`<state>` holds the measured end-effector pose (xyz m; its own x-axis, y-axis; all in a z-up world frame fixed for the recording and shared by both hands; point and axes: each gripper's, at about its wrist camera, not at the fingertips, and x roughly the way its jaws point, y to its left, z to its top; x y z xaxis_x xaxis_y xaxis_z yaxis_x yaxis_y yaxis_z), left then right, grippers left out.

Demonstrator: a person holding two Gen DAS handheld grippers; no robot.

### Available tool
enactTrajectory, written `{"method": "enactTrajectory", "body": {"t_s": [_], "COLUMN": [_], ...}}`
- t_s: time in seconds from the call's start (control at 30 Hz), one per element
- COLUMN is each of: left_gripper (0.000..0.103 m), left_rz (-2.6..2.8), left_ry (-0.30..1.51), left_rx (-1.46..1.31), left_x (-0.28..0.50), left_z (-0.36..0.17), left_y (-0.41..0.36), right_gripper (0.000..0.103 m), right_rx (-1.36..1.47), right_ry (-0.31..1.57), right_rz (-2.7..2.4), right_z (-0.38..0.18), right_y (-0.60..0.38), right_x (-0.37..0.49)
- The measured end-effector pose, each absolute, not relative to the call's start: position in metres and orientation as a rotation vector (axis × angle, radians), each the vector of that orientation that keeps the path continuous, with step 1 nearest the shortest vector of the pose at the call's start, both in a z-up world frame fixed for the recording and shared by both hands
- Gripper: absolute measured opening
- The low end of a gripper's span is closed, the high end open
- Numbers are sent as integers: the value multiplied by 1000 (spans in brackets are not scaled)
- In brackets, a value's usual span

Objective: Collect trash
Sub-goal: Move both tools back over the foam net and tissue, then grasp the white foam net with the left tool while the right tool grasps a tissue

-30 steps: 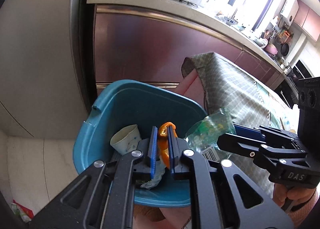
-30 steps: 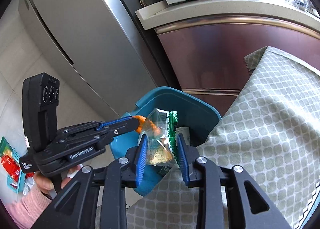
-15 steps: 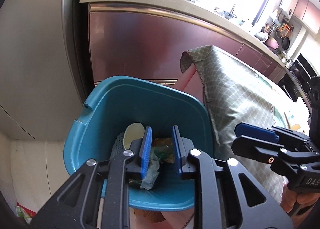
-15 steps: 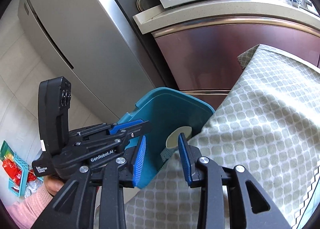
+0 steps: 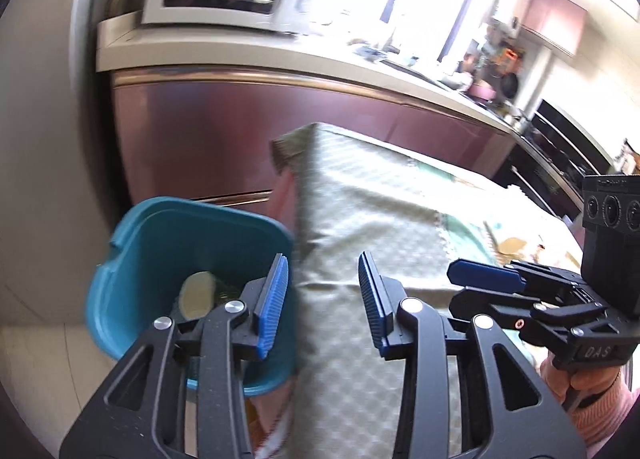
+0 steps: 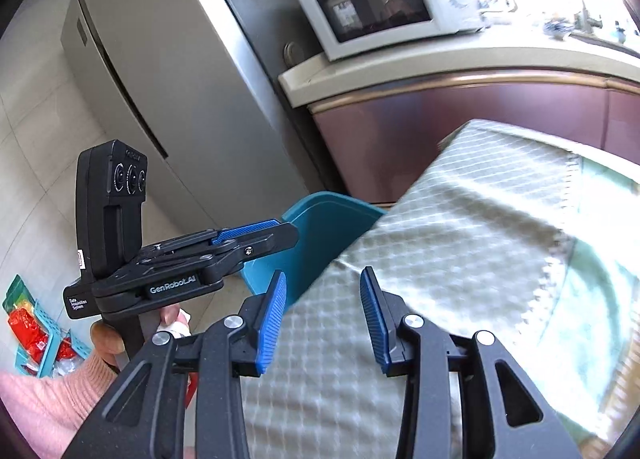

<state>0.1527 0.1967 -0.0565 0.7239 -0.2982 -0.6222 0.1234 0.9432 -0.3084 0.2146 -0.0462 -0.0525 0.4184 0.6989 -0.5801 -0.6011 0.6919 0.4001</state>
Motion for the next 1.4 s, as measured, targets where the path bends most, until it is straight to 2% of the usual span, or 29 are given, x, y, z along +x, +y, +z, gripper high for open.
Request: {"method": "enactTrajectory", "body": {"t_s": [0.7, 1.03, 1.4], "left_gripper": [41, 54, 56], "left_rz": [-564, -645, -678], "left_ry": [756, 764, 828], "left_rx": [-146, -107, -117], "left_x": [167, 194, 230], "left_z": [-39, -31, -37], "left_y": [9, -58, -104], "right_gripper": [40, 44, 48], "right_rx": [328, 393, 438], "right_ry": [677, 656, 650], "right_rz": [367, 220, 182], "right_z": [-59, -75, -86], "right_y": [-265, -322, -345], "right_x": [158, 156, 165]}}
